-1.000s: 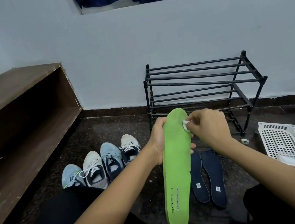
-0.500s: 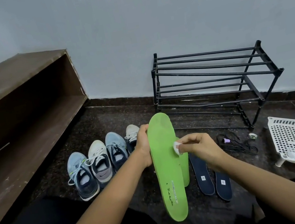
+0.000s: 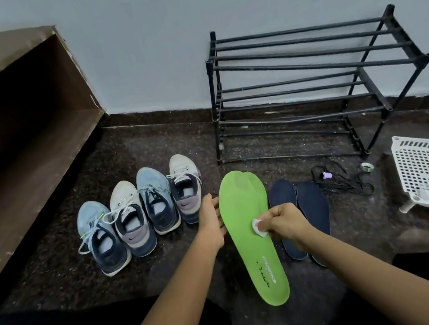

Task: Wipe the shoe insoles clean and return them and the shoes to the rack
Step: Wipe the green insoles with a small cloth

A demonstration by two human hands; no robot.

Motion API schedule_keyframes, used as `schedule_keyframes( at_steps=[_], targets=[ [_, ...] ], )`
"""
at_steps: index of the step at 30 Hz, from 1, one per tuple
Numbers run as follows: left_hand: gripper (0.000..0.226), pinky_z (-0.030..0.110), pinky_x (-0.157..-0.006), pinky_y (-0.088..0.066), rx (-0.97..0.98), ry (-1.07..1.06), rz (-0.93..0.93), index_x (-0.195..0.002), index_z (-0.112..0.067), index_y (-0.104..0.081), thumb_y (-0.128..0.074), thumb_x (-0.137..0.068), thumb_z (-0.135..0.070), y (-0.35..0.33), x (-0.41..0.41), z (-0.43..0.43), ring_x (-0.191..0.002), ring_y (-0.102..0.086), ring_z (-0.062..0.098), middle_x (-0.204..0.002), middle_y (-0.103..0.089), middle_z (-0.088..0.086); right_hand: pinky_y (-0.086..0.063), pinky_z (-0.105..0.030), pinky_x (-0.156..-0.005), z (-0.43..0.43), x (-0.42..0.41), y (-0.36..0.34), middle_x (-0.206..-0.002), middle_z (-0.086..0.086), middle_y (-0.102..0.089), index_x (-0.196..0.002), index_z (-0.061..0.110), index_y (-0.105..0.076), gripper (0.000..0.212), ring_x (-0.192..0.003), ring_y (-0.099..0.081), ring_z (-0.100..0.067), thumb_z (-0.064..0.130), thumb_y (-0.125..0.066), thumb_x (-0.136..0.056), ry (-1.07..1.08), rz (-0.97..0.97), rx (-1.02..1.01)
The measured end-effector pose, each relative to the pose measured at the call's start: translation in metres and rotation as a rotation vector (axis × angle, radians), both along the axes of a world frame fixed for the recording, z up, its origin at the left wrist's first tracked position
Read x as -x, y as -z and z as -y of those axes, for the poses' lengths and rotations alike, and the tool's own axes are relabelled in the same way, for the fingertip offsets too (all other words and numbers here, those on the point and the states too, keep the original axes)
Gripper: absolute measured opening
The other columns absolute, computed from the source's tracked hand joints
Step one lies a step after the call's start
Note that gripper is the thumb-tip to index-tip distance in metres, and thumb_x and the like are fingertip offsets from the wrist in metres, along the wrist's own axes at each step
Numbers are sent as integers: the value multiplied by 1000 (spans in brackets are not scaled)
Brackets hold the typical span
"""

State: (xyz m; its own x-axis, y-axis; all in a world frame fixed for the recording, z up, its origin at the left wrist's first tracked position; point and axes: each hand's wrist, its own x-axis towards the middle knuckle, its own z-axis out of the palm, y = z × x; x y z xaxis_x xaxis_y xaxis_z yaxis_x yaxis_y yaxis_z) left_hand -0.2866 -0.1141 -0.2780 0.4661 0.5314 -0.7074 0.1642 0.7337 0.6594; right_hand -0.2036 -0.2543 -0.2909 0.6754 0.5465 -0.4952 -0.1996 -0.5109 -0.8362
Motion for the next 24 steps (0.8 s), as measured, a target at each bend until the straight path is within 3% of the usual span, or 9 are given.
schedule_keyframes(
  at_steps=[2,5,8,11,14,16,18,21,24],
  targets=[
    [44,36,-91,-44,-11,-12,-75,-135,-11,-50,-33,-104,-37,21,-3,-2,-113,-58,26,-125,-61,10,-41,-21,-47,-6,-9,18,-67,-12,-69,-66,1,-71,9,-48,-53,-13,5,-78,-70,30,21,49],
    [41,36,-92,-44,-1,-41,-149,-137,-10,-49,-37,-103,-28,52,-11,-8,-121,-55,27,-135,-57,14,-39,-17,-42,-20,-24,42,-68,-7,-69,-70,-1,-71,9,-48,-52,-9,6,-78,-72,64,28,97],
    [36,34,-85,-45,-10,-57,-186,-133,-9,-51,-41,-101,-23,75,-19,-11,-107,-58,24,-128,-60,14,-44,-20,-48,-39,-40,68,-69,-4,-68,-73,-3,-71,12,-57,-58,-11,7,-78,-72,57,24,147],
    [33,34,-83,-45,-53,-68,-236,-129,-9,-53,-42,-100,-20,97,-27,-17,-100,-56,22,-115,-61,12,-58,-32,-64,-57,-53,96,-79,-12,-72,-74,-6,-70,18,-70,-66,-20,10,-79,-69,55,32,203],
    [15,32,-75,-45,-93,-77,-277,-105,-13,-57,-43,-99,-16,117,-35,-24,-91,-55,20,-103,-60,8,-58,-37,-74,-74,-64,119,-82,-10,-72,-76,-1,-72,13,-77,-68,-22,10,-77,-70,44,15,238],
    [21,29,-63,-41,-122,-85,-290,-80,-14,-52,-42,-98,-11,128,-40,-28,-73,-51,16,-87,-59,6,-58,-35,-74,-85,-70,131,-80,-3,-70,-67,7,-70,8,-75,-66,-19,9,-76,-72,34,-2,242],
    [32,26,-56,-35,-151,-70,-291,-67,-20,-44,-41,-97,-7,138,-45,-31,-62,-44,13,-72,-52,2,-58,-39,-76,-96,-74,144,-76,-2,-69,-60,11,-68,15,-77,-66,-21,8,-76,-71,38,-12,237],
    [30,27,-56,-34,-178,-22,-326,-68,-24,-43,-43,-95,-10,150,-47,-34,-62,-43,14,-73,-49,1,-56,-38,-75,-113,-78,158,-79,-5,-70,-63,9,-68,12,-81,-66,-23,8,-78,-70,22,-2,236],
    [21,28,-62,-40,-205,-14,-359,-78,-23,-53,-46,-95,-15,159,-44,-36,-69,-49,15,-83,-58,3,-45,-23,-56,-125,-80,165,-71,1,-66,-64,9,-68,12,-72,-59,-17,8,-75,-74,-10,19,249]
  ],
)
